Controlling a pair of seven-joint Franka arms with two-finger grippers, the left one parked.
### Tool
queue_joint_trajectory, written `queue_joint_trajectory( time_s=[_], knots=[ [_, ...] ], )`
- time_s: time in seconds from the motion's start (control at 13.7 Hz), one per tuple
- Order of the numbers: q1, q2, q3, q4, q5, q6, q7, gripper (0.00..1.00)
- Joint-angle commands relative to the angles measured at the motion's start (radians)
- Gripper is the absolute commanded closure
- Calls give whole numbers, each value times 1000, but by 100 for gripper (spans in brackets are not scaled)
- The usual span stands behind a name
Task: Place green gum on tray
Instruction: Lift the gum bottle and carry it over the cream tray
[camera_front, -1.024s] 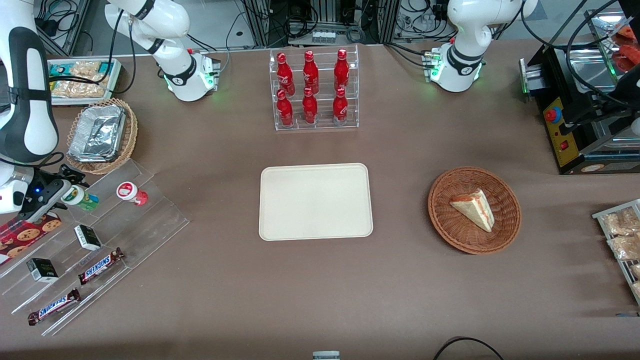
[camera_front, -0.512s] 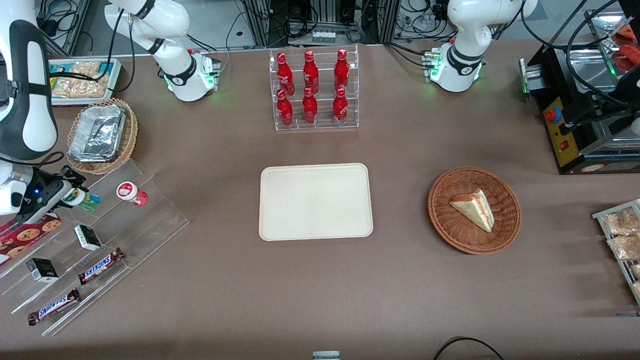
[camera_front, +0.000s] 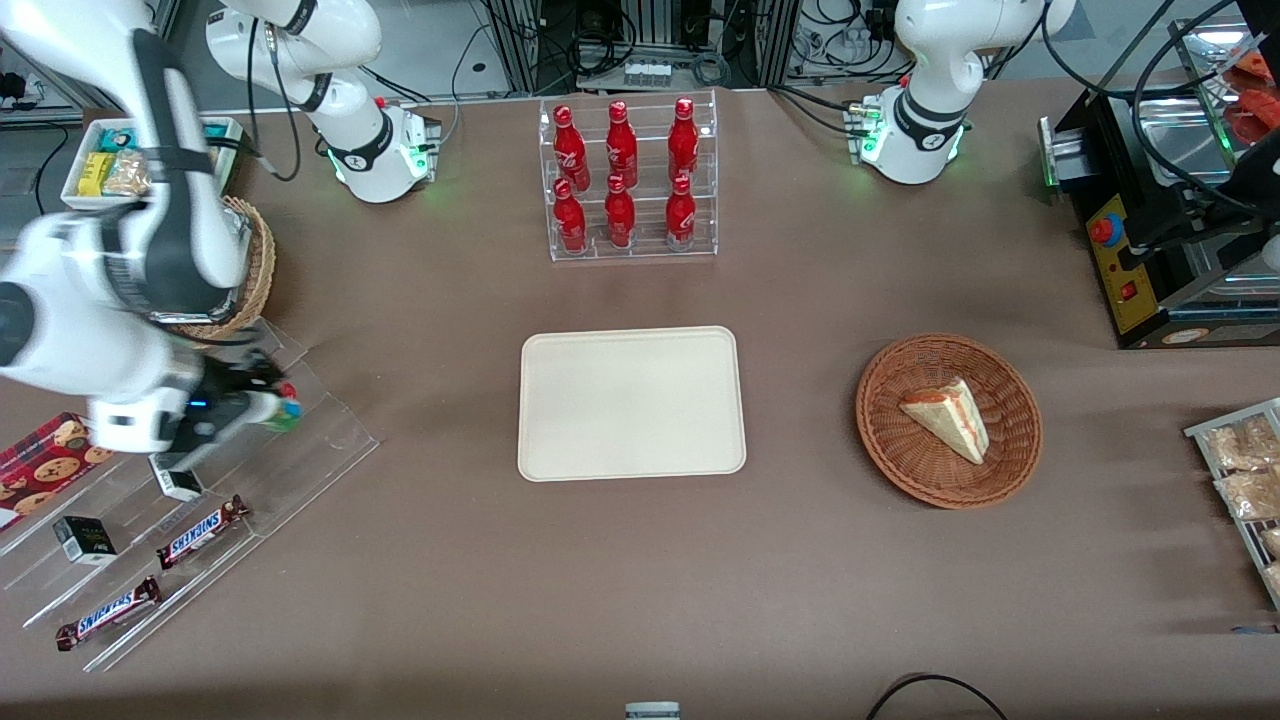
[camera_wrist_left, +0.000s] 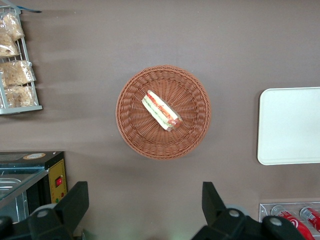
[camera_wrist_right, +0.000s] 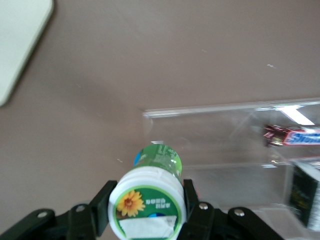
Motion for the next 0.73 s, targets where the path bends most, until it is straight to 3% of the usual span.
queue_joint_trajectory(
  time_s=[0.0,0.37,0.66],
  knots=[
    [107,38,-10,27,22,-2,193,100],
    [291,112,-10,41,148,114,488,100],
    [447,207,-10,85,153,240,769,100]
  ],
)
